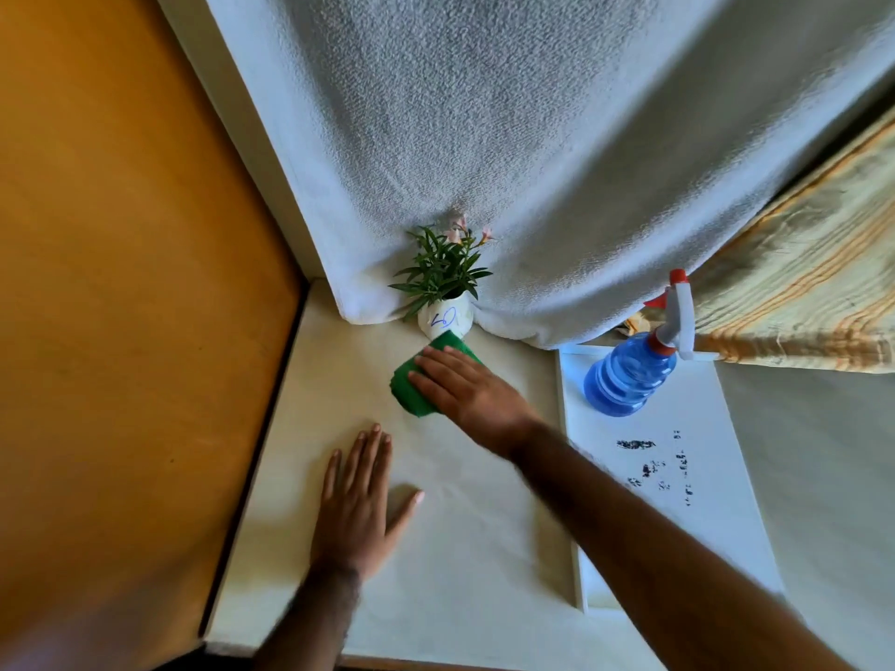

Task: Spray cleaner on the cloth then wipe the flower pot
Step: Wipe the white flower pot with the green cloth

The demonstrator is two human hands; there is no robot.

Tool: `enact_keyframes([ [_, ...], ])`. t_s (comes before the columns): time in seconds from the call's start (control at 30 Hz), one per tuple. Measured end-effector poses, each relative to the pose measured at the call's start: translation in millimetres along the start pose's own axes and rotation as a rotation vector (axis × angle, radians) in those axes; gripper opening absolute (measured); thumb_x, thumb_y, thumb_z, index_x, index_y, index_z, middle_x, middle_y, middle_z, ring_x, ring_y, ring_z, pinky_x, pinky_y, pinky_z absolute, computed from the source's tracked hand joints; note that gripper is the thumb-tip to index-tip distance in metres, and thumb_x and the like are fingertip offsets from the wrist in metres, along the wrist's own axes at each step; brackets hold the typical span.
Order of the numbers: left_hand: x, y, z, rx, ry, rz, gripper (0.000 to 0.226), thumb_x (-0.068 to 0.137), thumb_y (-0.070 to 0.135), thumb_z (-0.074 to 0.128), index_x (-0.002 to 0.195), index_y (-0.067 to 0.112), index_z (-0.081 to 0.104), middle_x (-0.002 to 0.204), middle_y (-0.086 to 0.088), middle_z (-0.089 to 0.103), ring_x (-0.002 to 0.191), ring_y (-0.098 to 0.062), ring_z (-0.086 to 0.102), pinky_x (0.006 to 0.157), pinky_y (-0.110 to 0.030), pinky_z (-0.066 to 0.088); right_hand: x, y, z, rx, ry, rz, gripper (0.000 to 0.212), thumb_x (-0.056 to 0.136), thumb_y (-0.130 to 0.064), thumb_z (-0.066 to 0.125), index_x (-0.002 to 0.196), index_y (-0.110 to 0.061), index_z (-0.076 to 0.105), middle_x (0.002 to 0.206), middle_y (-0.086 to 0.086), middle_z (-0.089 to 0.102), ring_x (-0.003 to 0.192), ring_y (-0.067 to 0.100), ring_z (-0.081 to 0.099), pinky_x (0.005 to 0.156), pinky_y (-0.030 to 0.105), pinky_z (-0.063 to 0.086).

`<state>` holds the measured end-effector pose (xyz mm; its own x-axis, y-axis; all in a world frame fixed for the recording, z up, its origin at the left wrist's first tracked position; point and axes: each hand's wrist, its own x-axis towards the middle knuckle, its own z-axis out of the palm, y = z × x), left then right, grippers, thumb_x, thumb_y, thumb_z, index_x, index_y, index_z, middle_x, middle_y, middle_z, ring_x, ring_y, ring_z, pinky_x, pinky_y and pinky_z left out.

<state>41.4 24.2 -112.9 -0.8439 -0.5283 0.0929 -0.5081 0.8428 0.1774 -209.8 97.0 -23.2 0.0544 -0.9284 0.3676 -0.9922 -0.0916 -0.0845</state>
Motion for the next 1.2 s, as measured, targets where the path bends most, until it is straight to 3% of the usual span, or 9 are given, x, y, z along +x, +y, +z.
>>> enact_keyframes([
  [0.3, 0, 0, -3, 0.019, -0.042, -0.015, 0.091, 0.099, 0.072, 0.039, 0.165, 0.011, 0.024, 0.174, -0.010, 0.024, 0.161, -0.029, 0.023, 0.126, -0.058, 0.029, 52, 40, 9, -0.057, -0.044, -0.141, 0.039, 0.096, -0.002, 0.044, 0.129, 0.001, 0.066, 0.132, 0.023, 0.065, 0.122, 0.041, 0.062, 0.110, 0.052, 0.042],
  [0.47, 1, 2, -5, 0.036, -0.014, -0.004, 0.091, 0.099, 0.071, 0.042, 0.164, 0.009, 0.027, 0.173, -0.011, 0.027, 0.160, -0.030, 0.025, 0.126, -0.056, 0.028, 54, 59, 20, 0.007, -0.056, -0.163, 0.041, 0.084, 0.006, 0.071, 0.125, 0.004, 0.067, 0.131, 0.025, 0.065, 0.120, 0.044, 0.063, 0.109, 0.053, 0.034],
  [0.6, 1, 0, -6, 0.051, -0.041, -0.014, 0.092, 0.099, 0.072, 0.042, 0.165, 0.010, 0.024, 0.174, -0.011, 0.024, 0.161, -0.029, 0.023, 0.127, -0.055, 0.024, 51, 60, 36, 0.121, -0.135, -0.127, 0.039, 0.098, -0.006, 0.047, 0.131, 0.002, 0.064, 0.138, 0.024, 0.061, 0.128, 0.041, 0.058, 0.115, 0.051, 0.034],
  [0.7, 1, 0, -6, 0.050, -0.051, -0.013, 0.091, 0.099, 0.073, 0.039, 0.165, 0.011, 0.024, 0.174, -0.010, 0.023, 0.161, -0.029, 0.023, 0.127, -0.055, 0.025, 49, 50, 42, 0.208, -0.231, -0.050, 0.045, 0.095, -0.006, 0.037, 0.129, 0.002, 0.066, 0.136, 0.025, 0.062, 0.125, 0.044, 0.059, 0.112, 0.051, 0.034],
  [0.8, 2, 0, -7, 0.050, -0.061, -0.020, 0.092, 0.099, 0.073, 0.038, 0.165, 0.011, 0.023, 0.175, -0.010, 0.023, 0.161, -0.029, 0.022, 0.127, -0.056, 0.026, 47, 44, 46, 0.270, -0.296, 0.025, 0.057, 0.083, 0.006, 0.032, 0.130, 0.003, 0.065, 0.137, 0.026, 0.060, 0.127, 0.047, 0.057, 0.112, 0.051, 0.031],
  [0.9, 1, -1, -7, 0.047, -0.061, -0.022, 0.091, 0.099, 0.073, 0.039, 0.165, 0.011, 0.024, 0.174, -0.011, 0.023, 0.161, -0.029, 0.023, 0.126, -0.057, 0.029, 43, 39, 48, 0.292, -0.262, 0.063, 0.067, 0.074, 0.023, 0.043, 0.134, 0.001, 0.062, 0.140, 0.023, 0.058, 0.133, 0.043, 0.052, 0.115, 0.053, 0.037],
  [0.97, 1, -2, -7, 0.042, -0.055, -0.019, 0.090, 0.099, 0.072, 0.038, 0.164, 0.011, 0.025, 0.174, -0.011, 0.024, 0.160, -0.029, 0.024, 0.125, -0.057, 0.029, 42, 35, 39, 0.273, -0.196, 0.028, 0.057, 0.087, 0.021, 0.040, 0.135, 0.000, 0.062, 0.140, 0.021, 0.059, 0.136, 0.040, 0.051, 0.116, 0.051, 0.037],
  [1.07, 1, -1, -8, 0.045, -0.050, -0.014, 0.090, 0.100, 0.072, 0.036, 0.164, 0.010, 0.026, 0.174, -0.011, 0.025, 0.160, -0.030, 0.026, 0.125, -0.056, 0.027, 38, 38, 20, 0.219, -0.087, 0.003, 0.051, 0.111, -0.009, 0.018, 0.133, -0.001, 0.064, 0.140, 0.019, 0.061, 0.136, 0.037, 0.052, 0.118, 0.050, 0.034],
  [1.2, 1, -1, -8, 0.045, -0.046, -0.009, 0.090, 0.099, 0.072, 0.038, 0.164, 0.010, 0.027, 0.174, -0.012, 0.026, 0.159, -0.031, 0.027, 0.125, -0.056, 0.028, 29, 57, 12, 0.149, -0.026, -0.060, 0.038, 0.107, -0.005, 0.037, 0.129, -0.003, 0.067, 0.137, 0.018, 0.064, 0.132, 0.037, 0.056, 0.115, 0.051, 0.039],
])
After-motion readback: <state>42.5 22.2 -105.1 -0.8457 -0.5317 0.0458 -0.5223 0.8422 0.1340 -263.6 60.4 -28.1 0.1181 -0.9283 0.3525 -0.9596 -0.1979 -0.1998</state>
